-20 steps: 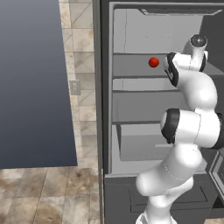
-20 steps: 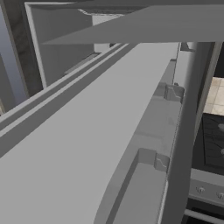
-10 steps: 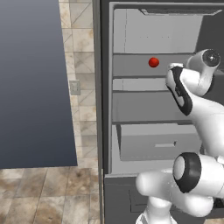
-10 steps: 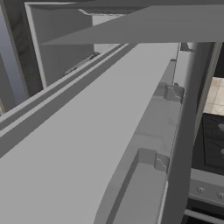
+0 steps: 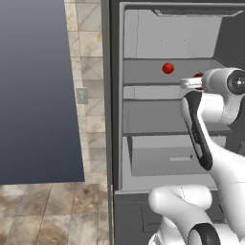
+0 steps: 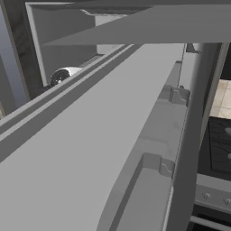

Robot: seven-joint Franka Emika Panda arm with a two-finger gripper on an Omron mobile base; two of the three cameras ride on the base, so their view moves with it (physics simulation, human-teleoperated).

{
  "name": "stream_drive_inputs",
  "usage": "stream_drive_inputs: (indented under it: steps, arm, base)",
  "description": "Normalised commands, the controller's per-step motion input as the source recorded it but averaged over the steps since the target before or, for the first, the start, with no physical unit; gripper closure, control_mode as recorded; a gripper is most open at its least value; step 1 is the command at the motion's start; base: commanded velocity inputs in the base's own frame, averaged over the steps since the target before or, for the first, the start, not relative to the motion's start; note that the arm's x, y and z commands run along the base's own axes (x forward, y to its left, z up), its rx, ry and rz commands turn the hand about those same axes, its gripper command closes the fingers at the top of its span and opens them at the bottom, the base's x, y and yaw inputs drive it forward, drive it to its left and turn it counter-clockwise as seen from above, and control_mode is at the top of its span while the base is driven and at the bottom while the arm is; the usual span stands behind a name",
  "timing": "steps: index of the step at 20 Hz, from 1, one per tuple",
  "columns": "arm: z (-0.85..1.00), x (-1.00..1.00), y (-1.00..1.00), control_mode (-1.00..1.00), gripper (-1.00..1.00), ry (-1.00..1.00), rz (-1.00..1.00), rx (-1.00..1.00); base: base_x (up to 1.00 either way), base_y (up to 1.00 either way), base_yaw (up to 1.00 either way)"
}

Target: Place one tomato and one chicken drumstick in each tupperware on the nearby counter, to pack two identical lunches.

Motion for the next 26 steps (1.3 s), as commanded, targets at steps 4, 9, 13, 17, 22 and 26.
stream_drive_inputs:
  steps: [4,9,13,17,22,26]
  arm:
    - [0.56,-0.53,0.44,-1.0,1.0,0.0,0.0,-0.19]
    - [0.2,-0.28,0.09,1.0,1.0,0.01,0.0,-0.09]
    - [0.0,0.0,0.0,1.0,1.0,0.0,0.0,0.0]
    - [0.0,0.0,0.0,1.0,1.0,0.0,0.0,0.0]
    - [0.0,0.0,0.0,1.0,1.0,0.0,0.0,0.0]
    - [0.0,0.0,0.0,1.0,1.0,0.0,0.0,0.0]
  base:
    - [0.0,0.0,0.0]
    - [-0.23,0.03,0.0]
    - [-0.85,0.17,0.0]
    - [-1.0,0.18,0.0]
    - [-1.0,0.1,0.0]
    - [-1.0,0.01,-0.01]
